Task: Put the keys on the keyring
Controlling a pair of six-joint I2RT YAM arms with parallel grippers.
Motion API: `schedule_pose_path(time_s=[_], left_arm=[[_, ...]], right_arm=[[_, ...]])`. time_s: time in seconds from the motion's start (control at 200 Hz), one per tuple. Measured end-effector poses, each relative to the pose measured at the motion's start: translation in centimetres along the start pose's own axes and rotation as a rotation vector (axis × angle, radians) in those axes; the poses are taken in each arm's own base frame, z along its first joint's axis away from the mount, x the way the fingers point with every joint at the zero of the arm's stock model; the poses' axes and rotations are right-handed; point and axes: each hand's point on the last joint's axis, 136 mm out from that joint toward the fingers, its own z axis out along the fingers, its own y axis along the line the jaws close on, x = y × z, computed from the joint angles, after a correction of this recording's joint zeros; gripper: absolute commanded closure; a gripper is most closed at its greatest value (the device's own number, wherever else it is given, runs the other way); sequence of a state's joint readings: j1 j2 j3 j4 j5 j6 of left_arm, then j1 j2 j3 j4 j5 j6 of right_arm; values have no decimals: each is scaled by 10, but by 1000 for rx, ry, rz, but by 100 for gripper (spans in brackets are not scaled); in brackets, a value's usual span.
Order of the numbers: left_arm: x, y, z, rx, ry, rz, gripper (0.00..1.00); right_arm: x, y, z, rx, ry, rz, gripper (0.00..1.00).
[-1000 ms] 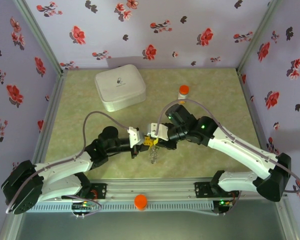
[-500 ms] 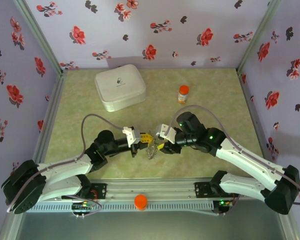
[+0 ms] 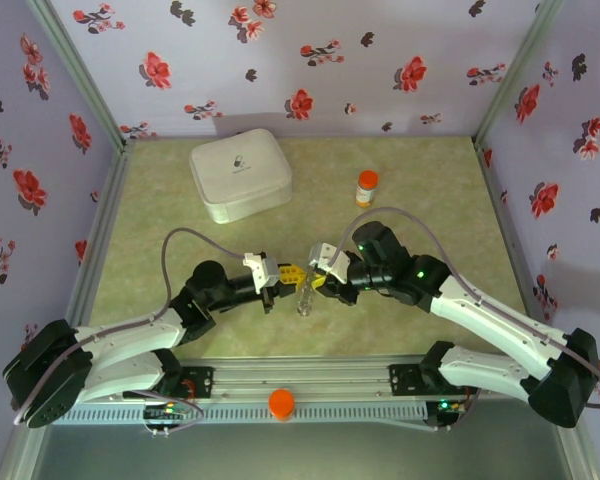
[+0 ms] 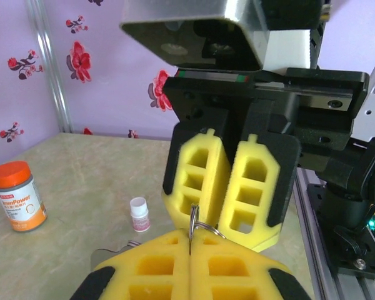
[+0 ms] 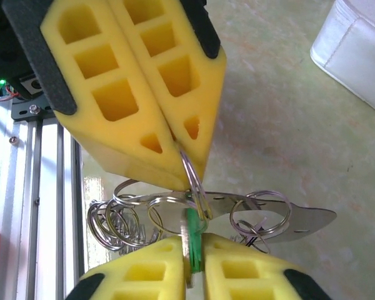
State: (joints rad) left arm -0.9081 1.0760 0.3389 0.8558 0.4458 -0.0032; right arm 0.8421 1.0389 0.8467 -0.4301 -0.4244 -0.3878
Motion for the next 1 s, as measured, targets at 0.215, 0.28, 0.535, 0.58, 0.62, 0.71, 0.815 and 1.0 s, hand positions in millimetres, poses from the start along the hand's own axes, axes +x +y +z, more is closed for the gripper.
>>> schedule_pose_path(time_s=[0.215, 0.28, 0.535, 0.58, 0.62, 0.71, 0.815, 1.0], left_arm=[[0, -3, 2, 22, -11, -2, 100], [1, -3, 4, 30, -11, -2, 100], [0, -4, 4, 36, -20, 13, 100], [1, -4, 4, 36, -17, 19, 100], [2, -4, 3, 32, -9, 25, 100], [6, -3, 2, 21, 16, 37, 100], [17, -1, 0, 9, 63, 46, 100], [15, 4, 2, -14, 77, 68, 72]], right_arm=[[6, 2, 11, -44, 40, 13, 98], [6, 2, 15, -55, 53, 13, 98], [7, -1, 9, -29, 68, 3, 100], [7, -3, 6, -12, 71, 1, 100], [7, -5, 3, 6, 69, -2, 100], [2, -8, -6, 42, 51, -13, 100], [-6, -10, -16, 74, 29, -29, 100], [-14, -13, -22, 88, 19, -44, 100]])
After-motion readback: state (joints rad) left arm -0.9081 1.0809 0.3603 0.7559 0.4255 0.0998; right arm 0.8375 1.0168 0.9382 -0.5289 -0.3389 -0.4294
